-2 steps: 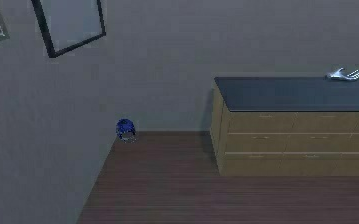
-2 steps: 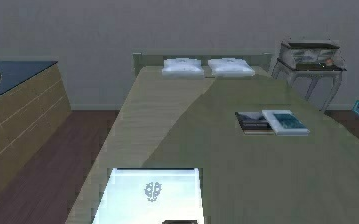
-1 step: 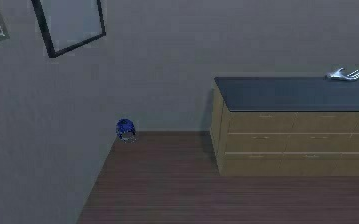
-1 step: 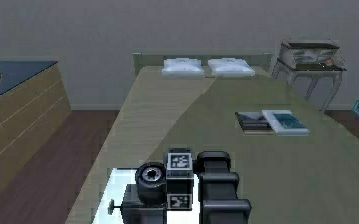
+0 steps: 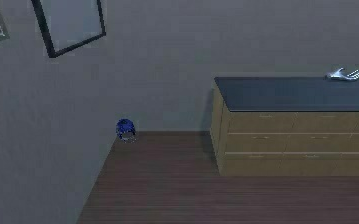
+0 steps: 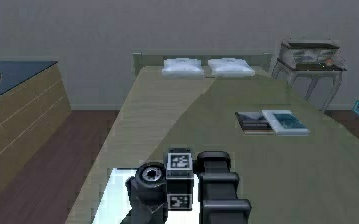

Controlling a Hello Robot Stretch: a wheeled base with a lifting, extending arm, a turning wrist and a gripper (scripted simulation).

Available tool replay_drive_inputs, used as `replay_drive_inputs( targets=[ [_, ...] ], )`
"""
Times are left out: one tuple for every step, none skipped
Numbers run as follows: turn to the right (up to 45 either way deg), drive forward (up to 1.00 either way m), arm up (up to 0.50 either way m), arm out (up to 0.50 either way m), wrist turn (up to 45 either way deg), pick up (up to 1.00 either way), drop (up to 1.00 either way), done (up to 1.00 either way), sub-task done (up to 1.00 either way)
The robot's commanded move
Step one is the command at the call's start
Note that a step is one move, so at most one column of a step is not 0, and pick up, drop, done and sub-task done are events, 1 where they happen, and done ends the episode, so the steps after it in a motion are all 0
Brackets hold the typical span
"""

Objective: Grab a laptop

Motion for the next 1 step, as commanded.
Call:
replay_drive_inputs(
  targets=[
    [0.0, 0.00, 0.00, 0.00, 45.0, 0.00, 0.00, 0.00, 0.00]
  ],
)
